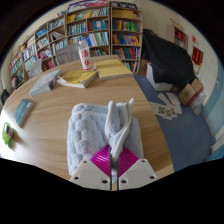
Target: Fold towel
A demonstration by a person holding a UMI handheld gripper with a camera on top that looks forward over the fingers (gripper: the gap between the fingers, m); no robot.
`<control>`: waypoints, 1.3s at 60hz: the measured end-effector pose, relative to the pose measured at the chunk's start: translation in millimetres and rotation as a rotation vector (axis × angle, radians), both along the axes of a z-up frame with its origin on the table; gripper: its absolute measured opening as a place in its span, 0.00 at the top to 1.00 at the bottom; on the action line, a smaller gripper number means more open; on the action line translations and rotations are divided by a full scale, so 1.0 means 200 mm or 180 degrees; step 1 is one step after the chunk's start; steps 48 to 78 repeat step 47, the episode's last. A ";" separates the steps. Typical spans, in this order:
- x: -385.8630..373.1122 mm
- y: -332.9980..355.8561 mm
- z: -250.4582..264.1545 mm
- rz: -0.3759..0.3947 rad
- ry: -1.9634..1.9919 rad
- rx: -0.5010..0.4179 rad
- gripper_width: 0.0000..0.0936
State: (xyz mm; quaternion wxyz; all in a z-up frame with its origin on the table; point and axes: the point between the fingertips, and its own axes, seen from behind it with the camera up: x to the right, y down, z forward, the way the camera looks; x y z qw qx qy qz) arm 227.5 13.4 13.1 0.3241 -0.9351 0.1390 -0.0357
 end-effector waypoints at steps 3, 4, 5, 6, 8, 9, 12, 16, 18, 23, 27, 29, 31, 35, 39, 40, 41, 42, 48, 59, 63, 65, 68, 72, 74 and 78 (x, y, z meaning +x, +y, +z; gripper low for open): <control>0.02 0.00 -0.01 -0.0036 -0.0036 0.0044 0.90; 0.02 0.00 -0.01 -0.0046 -0.0036 0.0058 0.88; 0.02 0.00 -0.01 -0.0054 -0.0038 0.0060 0.86; 0.01 -0.01 0.00 -0.0057 -0.0043 0.0055 0.83; 0.02 -0.02 0.01 -0.0073 -0.0066 0.0045 0.75; 0.02 -0.02 0.02 -0.0084 -0.0085 0.0043 0.68; 0.05 -0.05 0.10 -0.0126 -0.0170 0.0049 0.42; 0.10 -0.09 0.23 -0.0225 -0.0406 0.0134 0.19; 0.12 -0.13 0.29 -0.0246 -0.0542 0.0156 0.17; 0.09 -0.24 0.46 -0.0242 -0.0669 0.0238 0.16; 0.00 -0.33 0.58 -0.0291 -0.0588 0.0324 0.11; -0.06 -0.38 0.64 -0.0303 -0.0548 0.0375 0.10; -0.13 -0.43 0.68 -0.0321 -0.0525 0.0432 0.10; -0.22 -0.57 0.82 -0.0289 -0.0459 0.0510 0.10; -0.34 -0.69 0.92 -0.0220 -0.0427 0.0588 0.10; -0.38 -0.70 0.92 -0.0203 -0.0412 0.0607 0.10; -0.41 -0.73 0.93 -0.0183 -0.0389 0.0624 0.10; -0.43 -0.76 0.96 -0.0168 -0.0362 0.0636 0.10; -0.55 -0.93 1.01 -0.0198 -0.0202 0.0681 0.10; -0.55 -0.93 1.01 -0.0198 -0.0202 0.0681 0.10; -0.55 -0.93 1.01 -0.0198 -0.0202 0.0681 0.10; -0.55 -0.93 1.01 -0.0198 -0.0202 0.0681 0.10; -0.55 -0.93 1.01 -0.0198 -0.0202 0.0681 0.10; -0.55 -0.93 1.01 -0.0198 -0.0202 0.0681 0.10; -0.55 -0.93 1.01 -0.0198 -0.0202 0.0681 0.10; -0.55 -0.93 1.01 -0.0198 -0.0202 0.0681 0.10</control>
